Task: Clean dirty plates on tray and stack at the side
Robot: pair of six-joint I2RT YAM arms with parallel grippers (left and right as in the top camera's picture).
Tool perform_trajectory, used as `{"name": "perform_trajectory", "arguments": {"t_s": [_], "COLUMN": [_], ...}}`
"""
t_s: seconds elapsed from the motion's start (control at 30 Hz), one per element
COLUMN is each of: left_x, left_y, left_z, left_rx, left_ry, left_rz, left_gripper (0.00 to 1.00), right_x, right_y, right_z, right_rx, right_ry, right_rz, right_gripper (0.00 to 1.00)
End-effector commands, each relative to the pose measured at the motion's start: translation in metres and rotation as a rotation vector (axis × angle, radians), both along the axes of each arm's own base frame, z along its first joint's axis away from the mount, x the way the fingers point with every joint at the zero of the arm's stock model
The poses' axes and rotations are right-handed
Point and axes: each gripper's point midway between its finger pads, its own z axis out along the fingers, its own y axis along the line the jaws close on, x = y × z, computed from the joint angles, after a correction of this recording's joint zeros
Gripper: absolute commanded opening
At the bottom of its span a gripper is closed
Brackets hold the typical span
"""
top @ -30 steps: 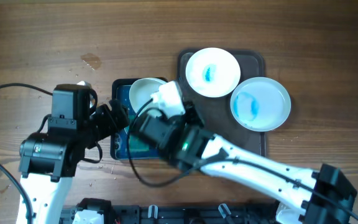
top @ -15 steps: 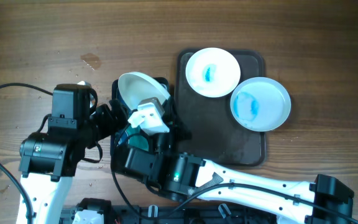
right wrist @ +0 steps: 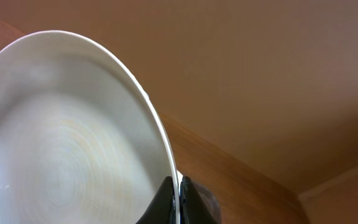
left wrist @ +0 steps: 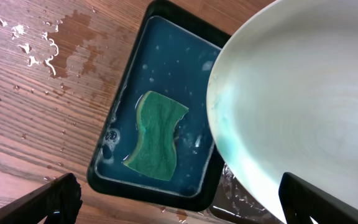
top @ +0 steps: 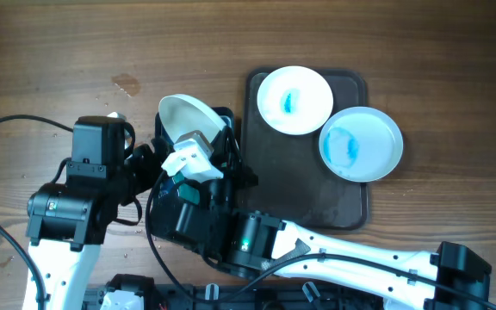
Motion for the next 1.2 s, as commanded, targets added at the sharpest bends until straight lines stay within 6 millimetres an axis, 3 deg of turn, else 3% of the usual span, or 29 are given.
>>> {"name": "perform_trajectory", "arguments": {"t_s": [0.0, 0.17, 0.23, 0.3, 0.37, 0.43, 0.47, 0.5, 0.57, 0.6, 0.67, 0.7, 0.73, 0.8, 0.87, 0.93, 0.97, 1.03, 1.17], "left_x": [0.002, 0.002, 0.002, 0.002, 0.002, 0.002, 0.002, 0.002, 0.002, 0.002, 0.002, 0.002, 0.002, 0.002, 0.002, 0.002, 0.002, 0.002, 0.002], "left_y": [0.002, 0.002, 0.002, 0.002, 0.002, 0.002, 0.002, 0.002, 0.002, 0.002, 0.002, 0.002, 0.002, 0.002, 0.002, 0.002, 0.002, 0.002, 0.002], "left_z": [0.004, 0.004, 0.004, 0.004, 0.004, 0.004, 0.004, 0.004, 0.004, 0.004, 0.004, 0.004, 0.004, 0.004, 0.004, 0.004, 0.004, 0.004, 0.004], "left_rx": [0.007, 0.007, 0.007, 0.007, 0.007, 0.007, 0.007, 0.007, 0.007, 0.007, 0.007, 0.007, 0.007, 0.007, 0.007, 0.007, 0.007, 0.007, 0.007], "left_ry": [-0.011, -0.011, -0.011, -0.011, -0.011, -0.011, -0.011, -0.011, -0.011, -0.011, -0.011, -0.011, -0.011, -0.011, -0.011, -0.011, -0.011, -0.011, -0.011], "left_rz": [-0.001, -0.001, -0.002, -0.001, -0.002, -0.002, -0.001, -0.002, -0.001, -0.001, -0.001, -0.001, -0.001, -0.001, -0.001, -0.002, -0.001, -0.001, -0.001], "left_gripper": [1.00, 1.00, 1.00, 1.00, 1.00, 1.00, 1.00, 1.00, 1.00, 1.00, 1.00, 1.00, 1.00, 1.00, 1.00, 1.00, 1.00, 1.00, 1.00], "right_x": [-0.002, -0.002, 0.004, 0.016, 0.032, 0.036, 0.034, 0.031, 0.033, 0.035, 0.039, 0.041, 0.041, 0.034, 0.021, 0.015, 0.009, 0.005, 0.007], "right_y": [-0.005, -0.006, -0.007, -0.014, -0.036, -0.037, -0.035, -0.040, -0.065, -0.086, -0.158, -0.189, -0.233, -0.321, -0.407, -0.456, -0.494, -0.530, -0.560], "right_z": [0.019, 0.019, 0.006, -0.032, -0.080, -0.097, -0.093, -0.074, -0.034, -0.013, 0.021, 0.025, 0.026, 0.011, -0.016, -0.034, -0.056, -0.095, -0.164], "right_rx": [0.035, 0.051, 0.105, 0.241, 0.428, 0.509, 0.548, 0.614, 0.756, 0.825, 0.964, 1.001, 1.045, 1.127, 1.208, 1.245, 1.267, 1.297, 1.243], "right_ry": [-0.029, -0.030, 0.017, 0.194, 0.455, 0.713, 0.791, 0.846, 0.830, 0.802, 0.712, 0.672, 0.618, 0.544, 0.485, 0.445, 0.438, 0.489, 0.623], "right_rz": [-0.019, -0.022, -0.010, -0.005, -0.087, 0.009, 0.083, 0.172, 0.224, 0.230, 0.142, 0.070, -0.059, -0.360, -0.677, -0.842, -0.981, -1.117, -1.282], "right_gripper": [0.04, 0.04, 0.04, 0.04, 0.04, 0.04, 0.04, 0.04, 0.04, 0.04, 0.04, 0.04, 0.05, 0.04, 0.05, 0.04, 0.04, 0.04, 0.04]}}
